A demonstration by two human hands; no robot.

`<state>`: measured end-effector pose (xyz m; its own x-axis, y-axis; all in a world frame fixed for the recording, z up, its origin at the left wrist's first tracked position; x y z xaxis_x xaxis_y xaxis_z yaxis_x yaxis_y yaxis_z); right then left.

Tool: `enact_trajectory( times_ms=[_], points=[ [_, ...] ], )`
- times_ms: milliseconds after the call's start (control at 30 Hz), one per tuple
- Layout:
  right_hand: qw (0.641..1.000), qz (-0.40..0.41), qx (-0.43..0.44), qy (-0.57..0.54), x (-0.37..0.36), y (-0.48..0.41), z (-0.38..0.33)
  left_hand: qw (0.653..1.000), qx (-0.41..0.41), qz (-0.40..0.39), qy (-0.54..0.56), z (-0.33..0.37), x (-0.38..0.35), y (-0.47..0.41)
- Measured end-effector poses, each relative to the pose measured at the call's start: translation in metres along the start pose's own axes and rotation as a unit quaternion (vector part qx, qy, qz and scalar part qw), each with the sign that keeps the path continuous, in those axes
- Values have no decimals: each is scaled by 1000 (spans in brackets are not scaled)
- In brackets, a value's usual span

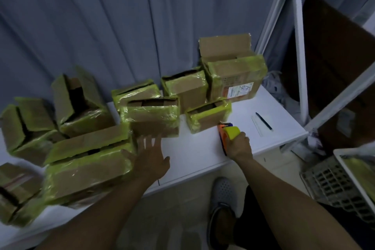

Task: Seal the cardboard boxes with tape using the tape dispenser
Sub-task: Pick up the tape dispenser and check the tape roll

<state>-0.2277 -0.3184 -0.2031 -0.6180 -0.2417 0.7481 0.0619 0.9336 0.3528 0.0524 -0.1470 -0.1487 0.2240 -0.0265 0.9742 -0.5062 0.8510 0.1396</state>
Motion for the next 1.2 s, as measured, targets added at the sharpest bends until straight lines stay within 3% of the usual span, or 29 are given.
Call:
enact_trajectory(
  times_ms=[200,400,500,600,700,800,1033,1133,1200],
  points=[
    [1000,-11,26,0,-5,47,-1,996,-38,7,80,-5,7,8],
    [984,-59,122,-114,-12,143,-36,972,-42,68,222,-13,46,50],
    [966,-82,205,-138,-12,194,-75,927,-10,52,371,-22,63,71],
    [932,-98,300,-177,-9,237,-120,865,12,-13,502,-32,84,87],
    [889,-134,389,-200,-12,274,-168,788,-45,-38,613,-36,121,91],
    [853,-155,448,-219,-20,303,-208,743,-94,-6,663,-58,160,85],
    [769,-250,562,-176,-53,338,-285,667,-96,103,732,-129,199,72],
    [770,-238,570,-163,-57,332,-317,613,-47,104,782,-153,195,63],
    [763,-265,569,-151,-67,328,-333,613,-13,126,780,-163,195,60]
  ],
)
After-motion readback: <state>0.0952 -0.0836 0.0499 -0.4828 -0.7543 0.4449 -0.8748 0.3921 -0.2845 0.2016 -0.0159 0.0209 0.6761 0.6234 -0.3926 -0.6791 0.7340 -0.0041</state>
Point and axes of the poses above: each hand's wrist, its own y-axis away from the middle knuckle, its own x-axis out of the back of the hand, z = x × y, the point moved 7 cm from there along -y, towards the middle knuckle, and after that the axes turned 1 degree about -x, right-handed, at the moved point
